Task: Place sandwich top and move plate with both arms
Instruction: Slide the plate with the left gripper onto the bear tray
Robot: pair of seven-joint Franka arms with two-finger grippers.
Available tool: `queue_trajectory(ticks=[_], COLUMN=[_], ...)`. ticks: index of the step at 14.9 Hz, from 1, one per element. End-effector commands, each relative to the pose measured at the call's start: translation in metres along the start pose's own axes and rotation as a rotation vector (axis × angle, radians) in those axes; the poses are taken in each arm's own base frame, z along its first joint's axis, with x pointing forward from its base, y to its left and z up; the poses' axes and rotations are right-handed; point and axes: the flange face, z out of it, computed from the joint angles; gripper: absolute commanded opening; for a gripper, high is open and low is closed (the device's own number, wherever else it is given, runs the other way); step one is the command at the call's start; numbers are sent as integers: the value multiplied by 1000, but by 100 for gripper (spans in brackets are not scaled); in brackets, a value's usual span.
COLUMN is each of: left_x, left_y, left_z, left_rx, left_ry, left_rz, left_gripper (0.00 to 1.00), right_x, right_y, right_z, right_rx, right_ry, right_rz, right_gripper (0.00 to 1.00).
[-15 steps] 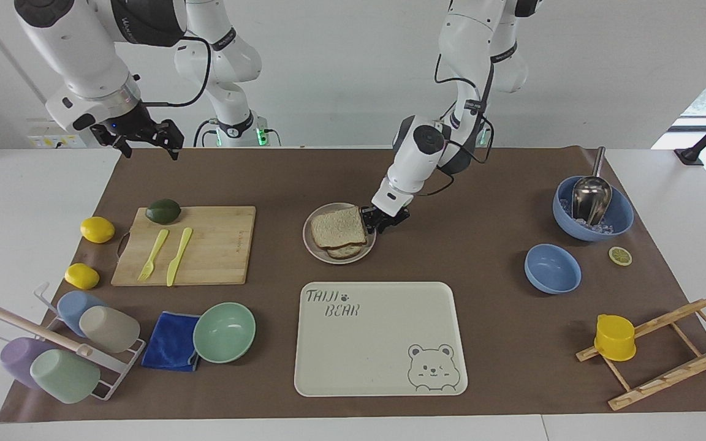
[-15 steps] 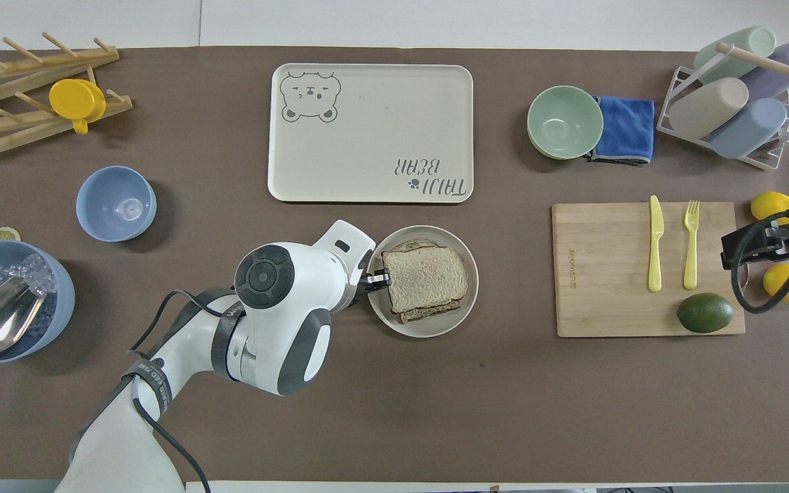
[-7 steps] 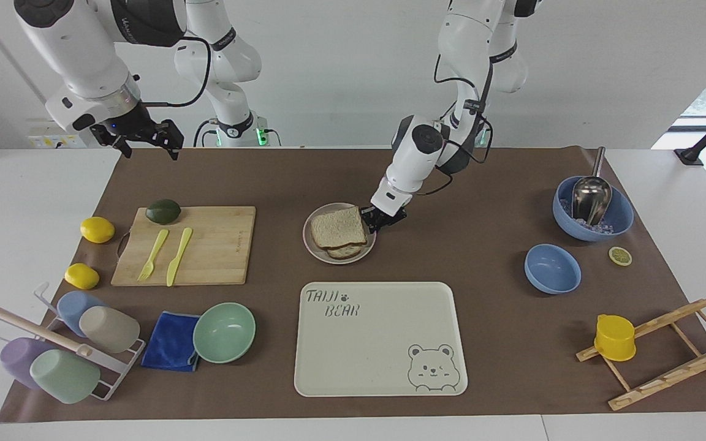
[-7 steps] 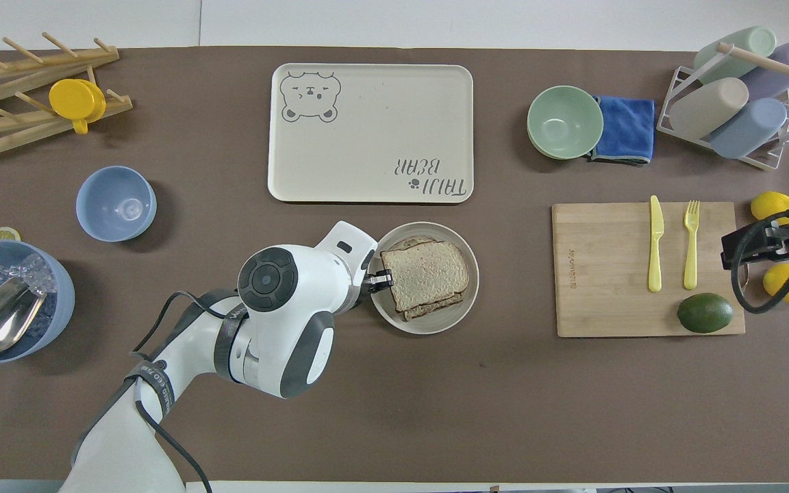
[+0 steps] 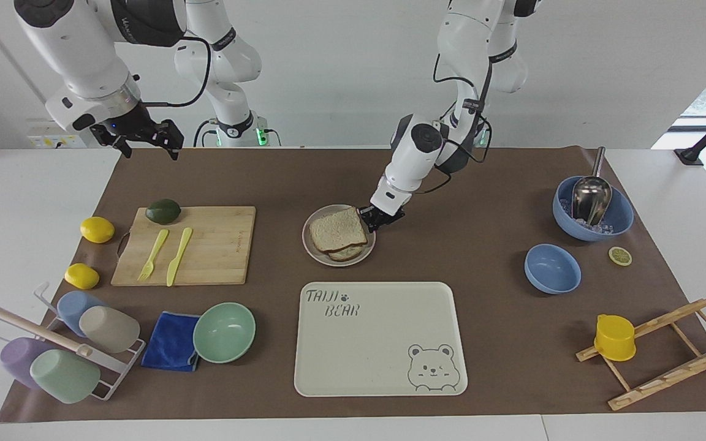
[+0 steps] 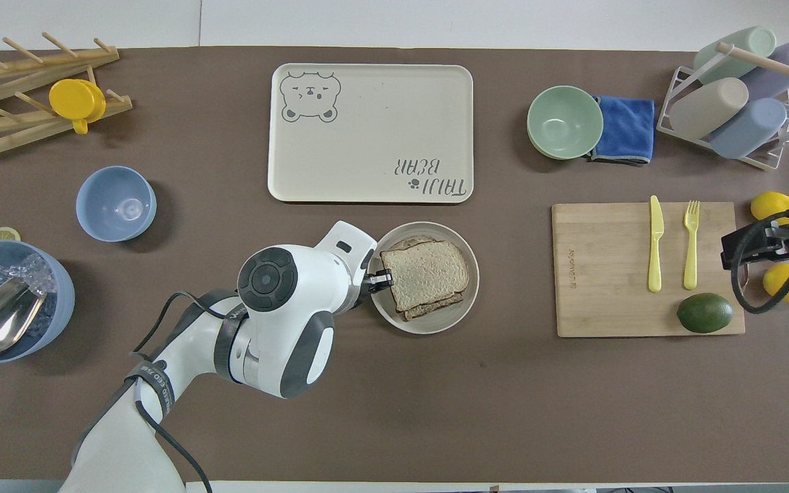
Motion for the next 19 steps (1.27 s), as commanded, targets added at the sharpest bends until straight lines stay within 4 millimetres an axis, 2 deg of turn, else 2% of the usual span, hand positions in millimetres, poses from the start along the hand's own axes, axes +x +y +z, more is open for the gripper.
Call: queue_trajectory(ticks=[1, 4, 7, 11, 15, 19], left_x=[4, 11, 27, 73, 109, 139], left_y=[-2, -3, 0, -6, -14, -22], left_z=[2, -14, -39, -90, -123, -126], left_rx=[-15, -40, -75, -97, -168, -183], left_ry=[7, 16, 5, -39, -16, 19], left_rz=[-42, -64, -101, -150, -222, -266], left_gripper=[0, 0, 0, 0, 0, 0], right_x=[-5, -5, -5, -5, -5, -5], right_y=[4, 4, 4, 4, 4, 4], right_z=[-3, -3, -3, -3, -3, -3], right_rx=[17, 17, 19, 17, 17, 17], right_ry=[0, 0, 0, 0, 0, 0], right_rz=[-19, -19, -20, -21, -19, -19], right_gripper=[100, 100, 100, 100, 100, 100])
